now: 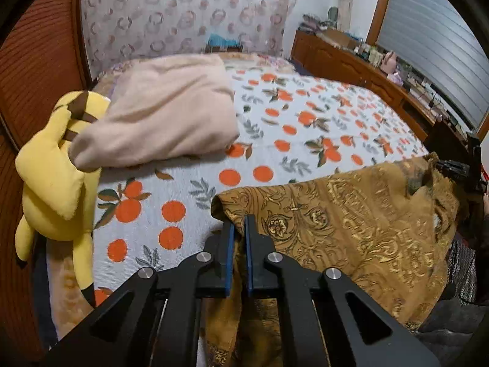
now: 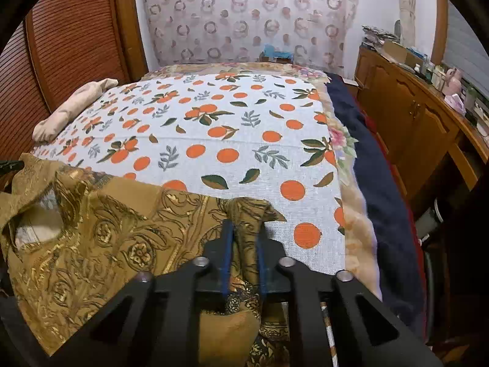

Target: Fold small clothes

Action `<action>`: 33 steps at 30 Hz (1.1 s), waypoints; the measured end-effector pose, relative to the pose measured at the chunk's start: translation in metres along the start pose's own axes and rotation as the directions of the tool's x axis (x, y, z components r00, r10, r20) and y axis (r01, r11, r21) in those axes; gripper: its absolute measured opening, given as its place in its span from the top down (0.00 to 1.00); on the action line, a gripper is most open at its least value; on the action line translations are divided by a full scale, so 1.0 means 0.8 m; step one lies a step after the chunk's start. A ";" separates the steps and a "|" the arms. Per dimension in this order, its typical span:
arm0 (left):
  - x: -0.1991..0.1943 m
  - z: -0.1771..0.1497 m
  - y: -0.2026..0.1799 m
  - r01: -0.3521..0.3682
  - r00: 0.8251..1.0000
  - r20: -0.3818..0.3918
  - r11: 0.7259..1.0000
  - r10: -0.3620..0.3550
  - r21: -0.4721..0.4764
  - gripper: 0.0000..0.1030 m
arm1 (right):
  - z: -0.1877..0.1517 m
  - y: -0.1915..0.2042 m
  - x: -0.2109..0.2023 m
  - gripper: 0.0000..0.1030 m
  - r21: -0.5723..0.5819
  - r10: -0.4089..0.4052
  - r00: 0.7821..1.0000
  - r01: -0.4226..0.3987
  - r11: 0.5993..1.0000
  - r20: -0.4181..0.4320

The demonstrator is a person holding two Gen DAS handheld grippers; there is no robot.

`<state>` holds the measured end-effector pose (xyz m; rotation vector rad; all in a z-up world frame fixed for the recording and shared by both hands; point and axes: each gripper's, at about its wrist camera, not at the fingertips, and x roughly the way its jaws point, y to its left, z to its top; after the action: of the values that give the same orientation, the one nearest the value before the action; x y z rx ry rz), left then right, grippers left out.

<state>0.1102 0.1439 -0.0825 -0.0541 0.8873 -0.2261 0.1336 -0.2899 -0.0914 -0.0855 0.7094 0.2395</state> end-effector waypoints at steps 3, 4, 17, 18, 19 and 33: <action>-0.025 0.005 -0.008 0.010 0.999 0.053 1.000 -0.011 0.006 0.93 | 0.005 0.009 -0.025 0.93 -0.026 -0.009 0.998 0.010 1.000 0.066; -0.033 0.008 -0.012 0.011 0.997 0.073 1.000 -0.012 0.010 0.93 | 0.008 0.012 -0.040 0.93 -0.027 0.000 0.995 0.003 1.000 0.101; -0.170 0.041 -0.057 0.023 0.925 0.376 0.998 -0.044 0.059 0.94 | 0.050 0.042 -0.189 0.94 -0.106 0.056 0.932 -0.019 0.994 0.358; -0.177 0.043 -0.058 0.020 0.920 0.389 0.998 -0.042 0.061 0.94 | 0.050 0.044 -0.200 0.94 -0.110 0.063 0.924 -0.022 0.994 0.377; -0.186 0.047 -0.059 0.017 0.913 0.406 0.998 -0.040 0.060 0.94 | 0.052 0.045 -0.210 0.94 -0.115 0.067 0.918 -0.023 0.993 0.390; -0.319 0.117 -0.067 0.012 0.774 0.627 0.992 -0.091 0.129 0.94 | 0.083 0.036 -0.358 0.94 -0.150 0.131 0.793 -0.050 0.987 0.595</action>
<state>0.0177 0.1428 0.1786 -0.0403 0.1902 -0.2889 -0.0412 -0.3055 0.1462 -0.0897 0.0524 0.3834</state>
